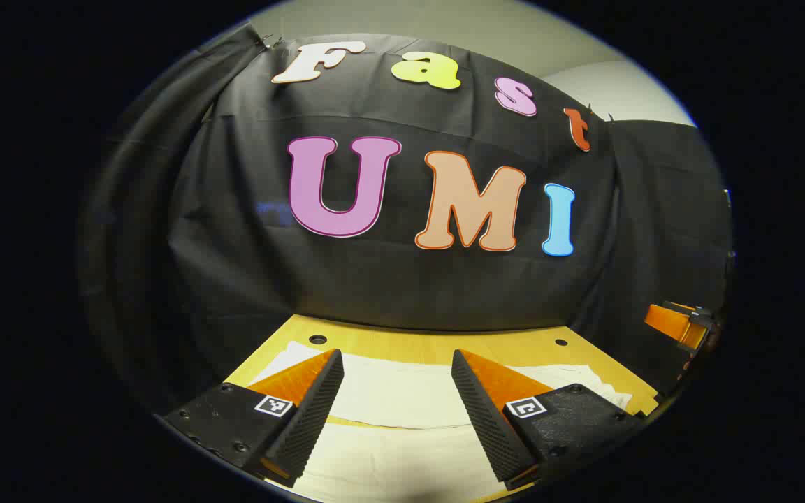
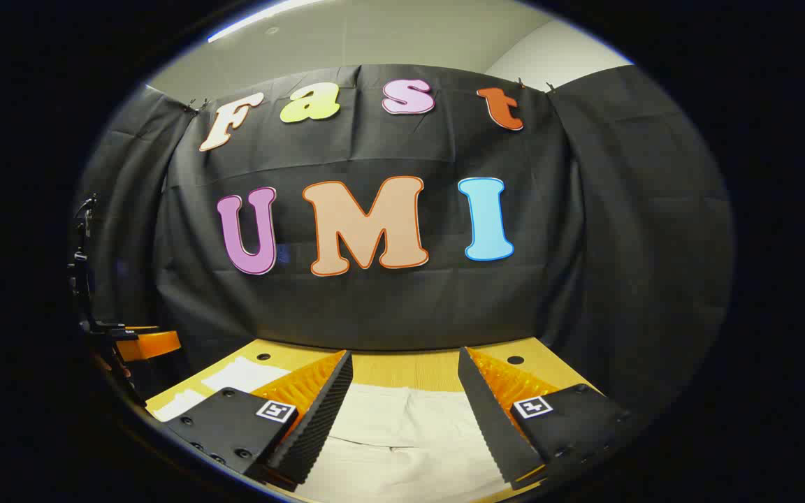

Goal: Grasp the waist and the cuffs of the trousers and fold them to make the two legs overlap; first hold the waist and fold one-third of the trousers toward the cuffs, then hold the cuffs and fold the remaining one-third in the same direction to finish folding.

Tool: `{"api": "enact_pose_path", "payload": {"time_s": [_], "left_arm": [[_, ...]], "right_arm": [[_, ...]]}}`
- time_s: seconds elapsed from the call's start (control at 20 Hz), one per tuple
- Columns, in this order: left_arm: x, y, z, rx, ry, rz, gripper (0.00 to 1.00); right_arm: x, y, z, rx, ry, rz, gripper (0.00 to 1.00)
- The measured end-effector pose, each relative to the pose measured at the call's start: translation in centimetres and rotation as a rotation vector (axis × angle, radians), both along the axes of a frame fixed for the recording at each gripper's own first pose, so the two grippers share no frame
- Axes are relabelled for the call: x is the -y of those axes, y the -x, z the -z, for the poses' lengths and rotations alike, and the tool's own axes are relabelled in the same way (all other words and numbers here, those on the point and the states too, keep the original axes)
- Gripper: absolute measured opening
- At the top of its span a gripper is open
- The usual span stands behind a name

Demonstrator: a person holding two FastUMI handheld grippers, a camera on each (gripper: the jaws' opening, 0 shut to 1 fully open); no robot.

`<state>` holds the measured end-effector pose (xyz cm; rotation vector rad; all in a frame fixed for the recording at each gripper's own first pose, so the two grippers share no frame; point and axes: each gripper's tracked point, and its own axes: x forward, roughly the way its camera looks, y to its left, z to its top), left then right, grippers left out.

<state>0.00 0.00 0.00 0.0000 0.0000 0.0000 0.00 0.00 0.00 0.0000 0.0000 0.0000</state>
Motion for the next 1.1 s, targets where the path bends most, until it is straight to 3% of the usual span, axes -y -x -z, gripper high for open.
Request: {"api": "enact_pose_path", "payload": {"time_s": [0.75,1.1], "left_arm": [[-0.8,0.0,1.1,-0.023,-0.004,0.0,0.94],[-2.8,-0.4,5.0,-0.113,-0.014,0.068,0.94]], "right_arm": [[-0.3,0.2,0.5,-0.011,0.007,0.008,0.97],[-0.8,0.6,1.2,-0.03,0.019,0.008,0.97]]}}
